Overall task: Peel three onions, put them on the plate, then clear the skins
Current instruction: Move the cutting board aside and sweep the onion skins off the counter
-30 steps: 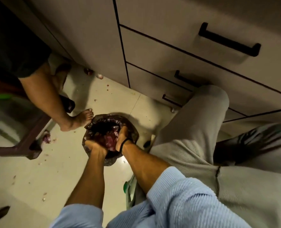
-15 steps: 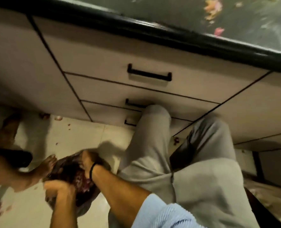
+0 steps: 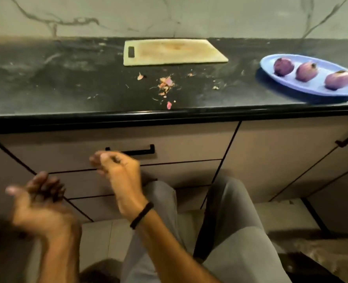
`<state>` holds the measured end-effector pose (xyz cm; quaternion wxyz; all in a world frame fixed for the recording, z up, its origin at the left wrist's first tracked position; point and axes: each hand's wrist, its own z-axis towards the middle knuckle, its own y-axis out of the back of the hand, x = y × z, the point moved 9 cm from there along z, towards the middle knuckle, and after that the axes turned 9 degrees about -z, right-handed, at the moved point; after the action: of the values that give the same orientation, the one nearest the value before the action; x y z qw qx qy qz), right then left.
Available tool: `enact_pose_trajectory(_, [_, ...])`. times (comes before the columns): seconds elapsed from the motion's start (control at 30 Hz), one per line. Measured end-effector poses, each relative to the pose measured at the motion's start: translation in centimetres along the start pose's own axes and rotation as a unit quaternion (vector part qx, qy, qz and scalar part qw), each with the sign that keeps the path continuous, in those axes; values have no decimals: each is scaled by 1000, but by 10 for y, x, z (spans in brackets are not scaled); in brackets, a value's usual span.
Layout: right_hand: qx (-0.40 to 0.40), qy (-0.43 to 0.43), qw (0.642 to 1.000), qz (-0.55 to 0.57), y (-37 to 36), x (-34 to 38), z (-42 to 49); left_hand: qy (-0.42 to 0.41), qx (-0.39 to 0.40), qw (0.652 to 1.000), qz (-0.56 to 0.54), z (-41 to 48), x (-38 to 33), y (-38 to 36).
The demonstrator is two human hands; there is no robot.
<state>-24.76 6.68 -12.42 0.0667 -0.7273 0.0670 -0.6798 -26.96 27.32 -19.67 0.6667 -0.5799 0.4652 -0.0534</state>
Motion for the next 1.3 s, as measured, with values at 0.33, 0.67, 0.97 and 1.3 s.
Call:
enact_pose_trajectory(0.33, [-200, 123, 718, -655, 126, 180, 76, -23, 312, 923, 225, -52, 55, -302])
enact_pose_trajectory(0.67, [-238, 55, 743, -623, 220, 191, 160, -26, 321, 795, 514, -32, 137, -357])
enact_pose_trajectory(0.97, [-38, 59, 843, -533, 158, 177, 193, 96, 414, 786, 448, -45, 179, -372])
enact_pose_trajectory(1.3, [108, 76, 787, -602, 142, 182, 194, 111, 435, 799, 401, -26, 186, -383])
